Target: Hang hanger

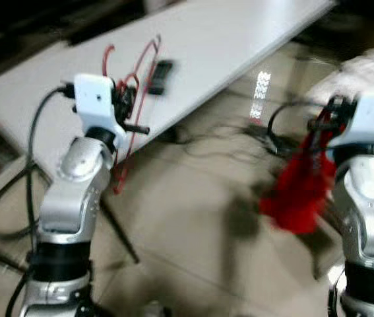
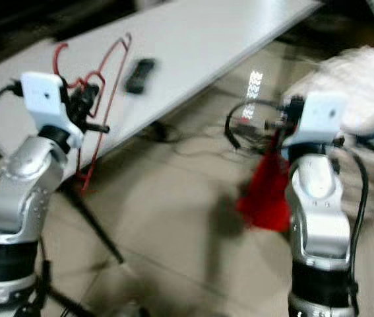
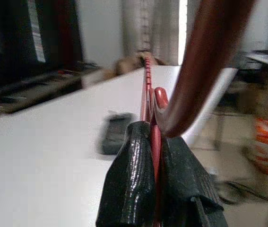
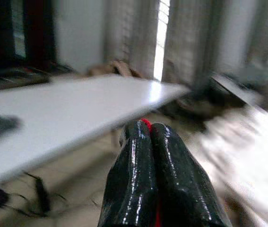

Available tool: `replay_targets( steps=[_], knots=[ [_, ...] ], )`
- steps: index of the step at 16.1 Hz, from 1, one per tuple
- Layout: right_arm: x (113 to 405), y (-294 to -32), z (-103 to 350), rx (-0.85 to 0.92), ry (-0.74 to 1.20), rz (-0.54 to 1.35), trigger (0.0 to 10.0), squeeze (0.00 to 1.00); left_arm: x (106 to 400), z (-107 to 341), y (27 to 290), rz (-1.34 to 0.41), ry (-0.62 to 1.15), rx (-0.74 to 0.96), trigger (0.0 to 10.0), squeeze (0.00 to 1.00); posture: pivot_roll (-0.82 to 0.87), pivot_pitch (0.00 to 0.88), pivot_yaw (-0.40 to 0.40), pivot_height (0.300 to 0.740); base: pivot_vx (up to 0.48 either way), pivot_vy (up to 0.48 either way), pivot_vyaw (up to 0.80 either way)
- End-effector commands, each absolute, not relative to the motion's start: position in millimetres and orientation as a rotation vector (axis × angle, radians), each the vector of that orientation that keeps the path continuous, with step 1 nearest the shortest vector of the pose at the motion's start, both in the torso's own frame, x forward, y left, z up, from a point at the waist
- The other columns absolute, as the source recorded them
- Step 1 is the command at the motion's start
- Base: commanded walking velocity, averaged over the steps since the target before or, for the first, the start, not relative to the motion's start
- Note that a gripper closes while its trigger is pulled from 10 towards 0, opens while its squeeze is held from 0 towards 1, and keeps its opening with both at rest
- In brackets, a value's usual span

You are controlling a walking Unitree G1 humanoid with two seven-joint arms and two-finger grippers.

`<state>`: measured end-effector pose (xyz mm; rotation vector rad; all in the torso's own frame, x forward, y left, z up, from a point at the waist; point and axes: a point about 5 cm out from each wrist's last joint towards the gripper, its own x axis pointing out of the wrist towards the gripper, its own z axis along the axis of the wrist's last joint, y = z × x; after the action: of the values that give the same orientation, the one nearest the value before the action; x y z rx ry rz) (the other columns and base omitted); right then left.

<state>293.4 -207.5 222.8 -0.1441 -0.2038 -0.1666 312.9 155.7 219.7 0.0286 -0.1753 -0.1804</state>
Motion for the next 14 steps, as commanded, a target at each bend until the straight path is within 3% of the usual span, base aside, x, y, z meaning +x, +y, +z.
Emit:
replay_targets(
  steps=[1,5,8,11,14],
  knots=[
    [299,-193,240,-0.129,-0.262,-0.092,10.0,0.0,312,225,163,-0.159,-0.185,0.057,10.0,0.0,-0.04,0.01,0.05,0.74,0.48,0.0,0.8],
    [318,-161,291,-0.18,-0.418,0.095,10.0,0.0,310,236,161,-0.163,-0.219,0.076,10.0,0.0,-0.03,0.006,0.042,0.74,0.48,0.0,0.8],
    [346,-160,347,-0.089,-0.557,0.108,10.0,0.0,311,235,158,-0.176,-0.196,0.087,10.0,0.0,-0.03,0.006,0.047,0.74,0.48,0.0,0.0],
    [365,-159,412,-0.011,-0.691,0.151,10.0,0.0,309,229,151,-0.218,-0.154,0.107,10.0,0.0,-0.02,0.017,0.036,0.74,0.0,0.0,0.0],
    [383,-156,424,-0.016,-0.666,0.217,10.0,0.0,306,232,155,-0.206,-0.175,0.128,10.0,0.0,-0.01,0.029,0.011,0.74,0.0,0.0,0.0]
  ],
)
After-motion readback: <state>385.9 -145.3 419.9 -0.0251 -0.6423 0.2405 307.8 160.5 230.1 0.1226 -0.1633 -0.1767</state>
